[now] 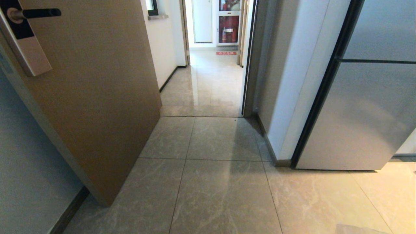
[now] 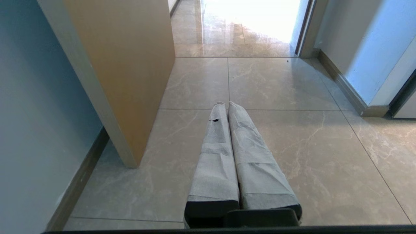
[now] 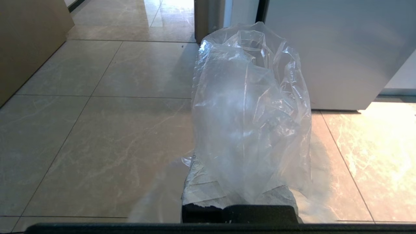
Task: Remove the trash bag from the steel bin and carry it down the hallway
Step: Put the trash bag at the door
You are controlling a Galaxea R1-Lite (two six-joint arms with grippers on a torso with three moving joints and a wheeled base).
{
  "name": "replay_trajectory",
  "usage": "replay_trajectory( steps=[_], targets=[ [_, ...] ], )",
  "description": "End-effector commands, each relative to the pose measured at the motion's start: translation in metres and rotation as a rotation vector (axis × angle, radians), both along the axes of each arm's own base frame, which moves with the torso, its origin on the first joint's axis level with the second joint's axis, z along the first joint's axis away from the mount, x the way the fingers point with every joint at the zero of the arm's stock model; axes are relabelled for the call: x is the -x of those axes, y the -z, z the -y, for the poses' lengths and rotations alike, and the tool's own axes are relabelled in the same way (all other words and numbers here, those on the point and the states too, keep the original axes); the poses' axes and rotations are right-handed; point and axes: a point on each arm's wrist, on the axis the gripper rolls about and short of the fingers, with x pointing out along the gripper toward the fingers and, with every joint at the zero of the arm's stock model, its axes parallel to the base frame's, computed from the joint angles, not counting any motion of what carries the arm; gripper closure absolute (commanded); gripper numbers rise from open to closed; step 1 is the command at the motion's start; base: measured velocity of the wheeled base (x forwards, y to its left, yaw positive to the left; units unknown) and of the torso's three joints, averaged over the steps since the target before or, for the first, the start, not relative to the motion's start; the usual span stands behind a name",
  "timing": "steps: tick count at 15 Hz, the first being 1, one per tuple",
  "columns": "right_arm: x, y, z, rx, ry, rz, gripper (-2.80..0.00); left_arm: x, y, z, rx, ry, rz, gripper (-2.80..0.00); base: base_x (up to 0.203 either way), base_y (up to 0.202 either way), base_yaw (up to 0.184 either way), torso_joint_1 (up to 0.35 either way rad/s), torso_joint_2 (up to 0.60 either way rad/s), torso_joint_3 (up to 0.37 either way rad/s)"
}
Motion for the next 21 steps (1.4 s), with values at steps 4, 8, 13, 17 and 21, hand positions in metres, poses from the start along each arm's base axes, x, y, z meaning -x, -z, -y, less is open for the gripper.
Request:
replay_trajectory(
  steps=[4, 8, 13, 17, 21],
  targets=[
    [0.0000, 0.0001, 0.0003, 0.000, -0.011, 0.000, 0.00, 0.0000, -0.0002, 0.0000, -0.001, 0.000, 0.001, 0.00, 0.000, 0.000, 0.000, 0.000, 0.00, 0.000],
    [0.0000, 0.0001, 0.0003, 0.000, -0.012, -0.001, 0.00, 0.0000, -0.0002, 0.0000, -0.001, 0.000, 0.001, 0.00, -0.003, 0.109, 0.009, 0.000, 0.00, 0.003],
    [0.0000, 0.0001, 0.0003, 0.000, -0.012, 0.000, 0.00, 0.0000, -0.0002, 0.0000, -0.001, 0.000, 0.001, 0.00, 0.000, 0.155, 0.003, 0.004, 0.00, 0.005],
    [0.0001, 0.0001, 0.0003, 0.000, -0.012, 0.001, 0.00, 0.0000, -0.0002, 0.0000, -0.001, 0.000, 0.001, 0.00, 0.000, 0.000, 0.000, 0.000, 0.00, 0.000],
    [0.0000, 0.0001, 0.0003, 0.000, -0.011, -0.001, 0.00, 0.0000, -0.0002, 0.0000, -0.001, 0.000, 0.001, 0.00, 0.000, 0.000, 0.000, 0.000, 0.00, 0.000]
  ],
)
